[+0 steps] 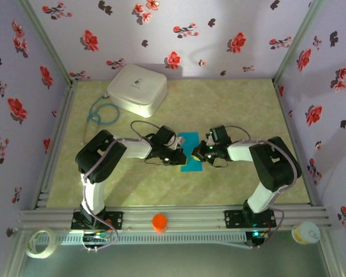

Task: Fold a paper plane with a square sheet of paper (pick it up from the middle)
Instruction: Fold the triangle a second time at the center of the table.

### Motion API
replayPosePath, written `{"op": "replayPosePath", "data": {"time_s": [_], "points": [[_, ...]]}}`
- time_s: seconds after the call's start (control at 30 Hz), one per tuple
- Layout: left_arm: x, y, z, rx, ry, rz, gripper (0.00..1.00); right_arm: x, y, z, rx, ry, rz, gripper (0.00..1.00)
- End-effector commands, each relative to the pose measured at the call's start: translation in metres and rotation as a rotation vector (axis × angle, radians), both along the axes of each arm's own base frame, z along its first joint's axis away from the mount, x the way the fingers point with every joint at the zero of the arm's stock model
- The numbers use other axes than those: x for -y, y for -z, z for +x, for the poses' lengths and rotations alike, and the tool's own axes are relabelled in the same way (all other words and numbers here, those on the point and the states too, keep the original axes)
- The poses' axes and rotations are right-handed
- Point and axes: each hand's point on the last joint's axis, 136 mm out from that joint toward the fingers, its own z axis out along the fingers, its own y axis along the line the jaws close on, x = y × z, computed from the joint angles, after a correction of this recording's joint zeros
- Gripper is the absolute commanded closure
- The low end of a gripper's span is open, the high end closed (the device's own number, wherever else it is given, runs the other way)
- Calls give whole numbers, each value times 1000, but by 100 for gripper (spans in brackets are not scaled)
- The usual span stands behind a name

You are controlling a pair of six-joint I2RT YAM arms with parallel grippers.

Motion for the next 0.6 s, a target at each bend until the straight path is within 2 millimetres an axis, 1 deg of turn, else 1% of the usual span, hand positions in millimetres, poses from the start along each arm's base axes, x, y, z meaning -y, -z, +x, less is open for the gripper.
{"op": "replayPosePath", "data": {"time_s": [0.0,0.07,0.17,0.33,0.43,0.5,0.57], "points": [[-34,47,-23,-116,-20,193,100,23,11,16,8,64,-42,100],[-34,47,-23,-117,-19,193,100,30,12,21,3,84,-47,100],[-35,47,-24,-118,-18,195,100,39,7,29,14,113,-60,100],[-34,45,-23,-114,-18,193,100,46,-13,33,67,125,-103,100],[-34,44,-22,-111,-17,191,100,35,-29,29,109,84,-65,100],[-33,43,-21,-107,-16,188,100,21,-32,22,107,38,-44,100],[-33,43,-21,-105,-16,185,100,7,-31,15,102,-4,-32,100]]}}
